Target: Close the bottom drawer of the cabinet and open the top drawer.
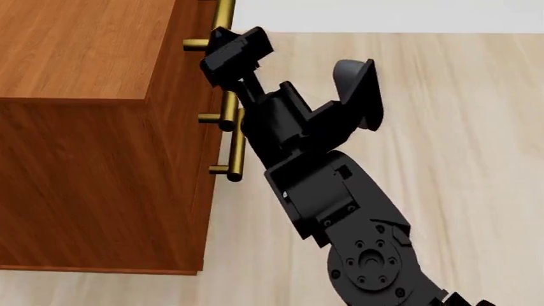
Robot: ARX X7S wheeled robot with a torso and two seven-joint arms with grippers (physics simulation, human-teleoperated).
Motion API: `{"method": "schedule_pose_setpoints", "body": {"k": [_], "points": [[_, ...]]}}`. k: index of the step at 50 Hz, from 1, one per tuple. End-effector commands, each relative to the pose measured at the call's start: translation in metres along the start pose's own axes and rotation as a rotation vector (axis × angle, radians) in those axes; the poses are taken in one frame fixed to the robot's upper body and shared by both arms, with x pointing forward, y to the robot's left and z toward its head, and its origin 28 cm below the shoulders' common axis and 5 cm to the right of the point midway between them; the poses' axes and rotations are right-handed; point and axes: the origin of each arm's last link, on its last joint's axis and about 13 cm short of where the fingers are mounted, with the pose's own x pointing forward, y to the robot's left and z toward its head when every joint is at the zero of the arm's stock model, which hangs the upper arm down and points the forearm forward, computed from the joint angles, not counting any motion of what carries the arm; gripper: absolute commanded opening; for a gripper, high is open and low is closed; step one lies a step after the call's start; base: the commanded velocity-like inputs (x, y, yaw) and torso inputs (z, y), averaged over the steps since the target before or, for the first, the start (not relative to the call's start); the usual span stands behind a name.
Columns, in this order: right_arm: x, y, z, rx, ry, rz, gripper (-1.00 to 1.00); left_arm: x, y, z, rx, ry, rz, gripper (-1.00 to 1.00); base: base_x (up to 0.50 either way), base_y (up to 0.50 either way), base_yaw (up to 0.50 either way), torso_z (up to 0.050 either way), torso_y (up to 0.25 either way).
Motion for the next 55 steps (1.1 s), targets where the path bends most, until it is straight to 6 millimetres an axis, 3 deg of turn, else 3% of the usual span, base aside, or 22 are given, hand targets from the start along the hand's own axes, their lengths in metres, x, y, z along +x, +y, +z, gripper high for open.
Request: {"method": "schedule_pose_setpoints", "body": {"k": [1, 29, 55], "points": [[0.006, 0.003, -0.003, -0.006, 0.021, 0.005, 1.0, 0.0, 0.001, 0.001, 0.002, 0.0, 0.002, 1.0, 0.0, 0.0, 0.0, 0.0, 0.0], [0.03, -0.001, -0.008, -0.022, 0.067, -0.014, 1.0, -0.001, 0.006, 0.003, 0.018, -0.001, 0.014, 1.0, 0.0, 0.0, 0.0, 0.0, 0.0], [0.04, 0.005, -0.017, -0.048, 0.11, -0.007, 1.0, 0.0, 0.008, 0.003, 0.021, -0.001, 0.019, 1.0, 0.0, 0.0, 0.0, 0.0, 0.0]]}}
